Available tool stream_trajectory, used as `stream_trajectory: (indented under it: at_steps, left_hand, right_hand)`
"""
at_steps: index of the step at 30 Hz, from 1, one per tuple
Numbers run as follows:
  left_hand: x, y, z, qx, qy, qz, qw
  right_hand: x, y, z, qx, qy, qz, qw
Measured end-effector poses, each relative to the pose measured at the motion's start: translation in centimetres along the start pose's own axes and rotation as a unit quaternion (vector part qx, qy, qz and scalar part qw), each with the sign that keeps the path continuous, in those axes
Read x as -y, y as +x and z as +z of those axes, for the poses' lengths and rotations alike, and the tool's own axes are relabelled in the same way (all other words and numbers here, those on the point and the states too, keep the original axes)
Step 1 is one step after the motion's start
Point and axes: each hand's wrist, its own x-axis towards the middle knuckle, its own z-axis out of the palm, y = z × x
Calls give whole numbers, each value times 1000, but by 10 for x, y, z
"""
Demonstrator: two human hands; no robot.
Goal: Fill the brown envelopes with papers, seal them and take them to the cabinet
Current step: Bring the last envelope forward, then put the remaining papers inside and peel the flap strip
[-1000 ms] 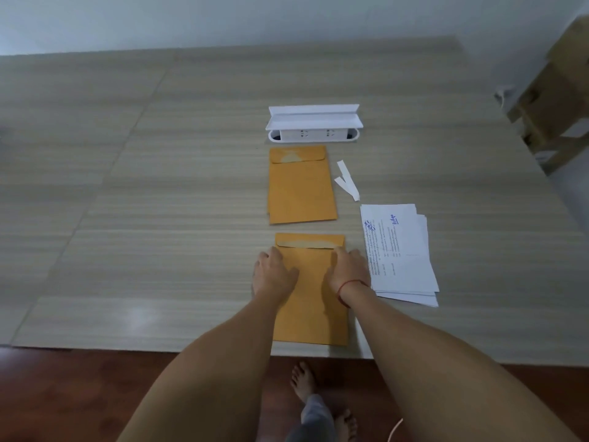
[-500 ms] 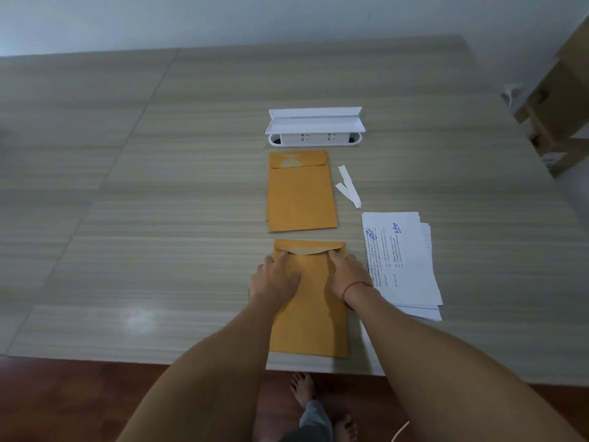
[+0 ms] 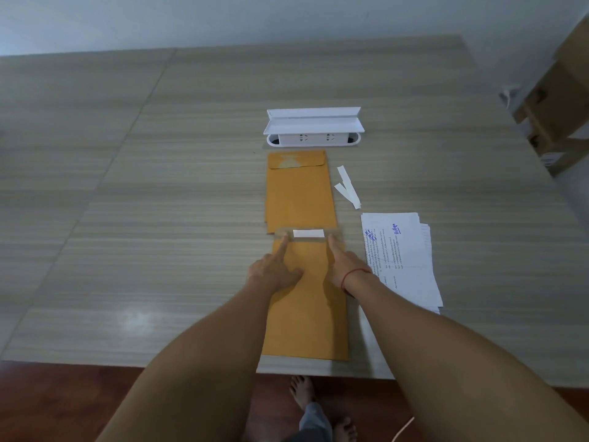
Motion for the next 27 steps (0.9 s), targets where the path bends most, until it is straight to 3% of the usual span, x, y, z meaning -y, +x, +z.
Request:
stream_trajectory:
  at_steps: [10,15,20,25,27]
  left_hand:
    - [-9,6,-10,20,-14,-38,999]
    - [-32,0,-14,-62,-11,-9,998]
    - [-90,-1,-1,-68,-87,30,993]
    - [-137,4,28,-54,-208,63,975]
    - [-147,6,37,-51,-250,56,965]
  right_hand:
    - [5,12,-3,-10,-17,17,1000]
    - [-9,10,-18,-81,2,-4,997]
    - [-60,-5,-48,-149,63,99,982]
    - [-116,-21,-56,-149,113,233,954]
    - [-128,-23,-51,-148,151,249,945]
